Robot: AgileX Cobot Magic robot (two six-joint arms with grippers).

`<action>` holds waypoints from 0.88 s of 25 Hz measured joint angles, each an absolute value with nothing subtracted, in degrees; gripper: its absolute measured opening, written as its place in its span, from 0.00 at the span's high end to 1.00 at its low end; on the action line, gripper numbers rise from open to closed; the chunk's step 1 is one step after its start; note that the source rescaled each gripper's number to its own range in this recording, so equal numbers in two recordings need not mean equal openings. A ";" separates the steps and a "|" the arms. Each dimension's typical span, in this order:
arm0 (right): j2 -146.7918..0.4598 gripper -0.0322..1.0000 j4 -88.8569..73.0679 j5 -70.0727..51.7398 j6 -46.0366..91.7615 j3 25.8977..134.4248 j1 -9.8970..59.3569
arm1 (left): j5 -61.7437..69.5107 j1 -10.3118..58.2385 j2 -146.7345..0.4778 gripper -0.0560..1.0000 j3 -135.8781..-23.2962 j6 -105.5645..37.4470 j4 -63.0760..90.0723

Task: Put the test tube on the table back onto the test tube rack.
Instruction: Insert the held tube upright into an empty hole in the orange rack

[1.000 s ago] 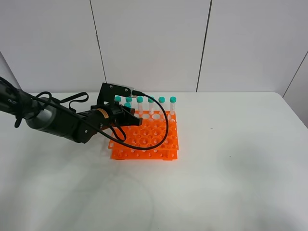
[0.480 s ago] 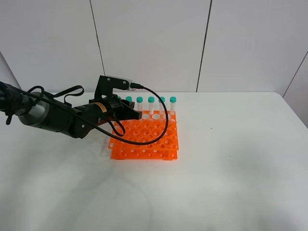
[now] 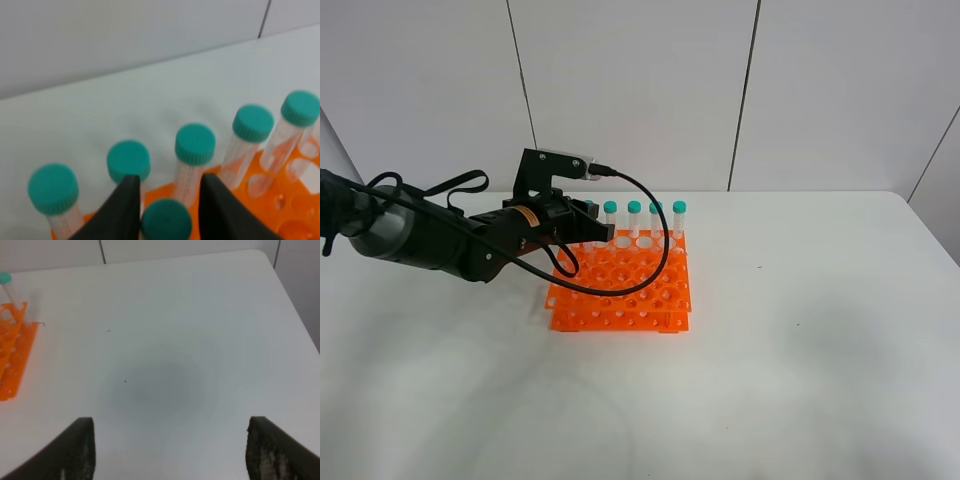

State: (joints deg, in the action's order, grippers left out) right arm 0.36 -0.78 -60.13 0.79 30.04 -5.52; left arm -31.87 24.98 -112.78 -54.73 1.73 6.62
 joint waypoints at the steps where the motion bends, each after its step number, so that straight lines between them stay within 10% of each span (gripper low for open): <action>1: 0.36 0.15 -0.78 -60.13 0.79 30.04 -5.52 | -31.87 24.98 -112.25 0.86 -54.73 1.73 6.62; 22: 0.36 0.15 -0.78 -60.13 0.79 30.04 -5.52 | -23.88 19.26 -105.21 0.81 -54.69 -0.66 6.56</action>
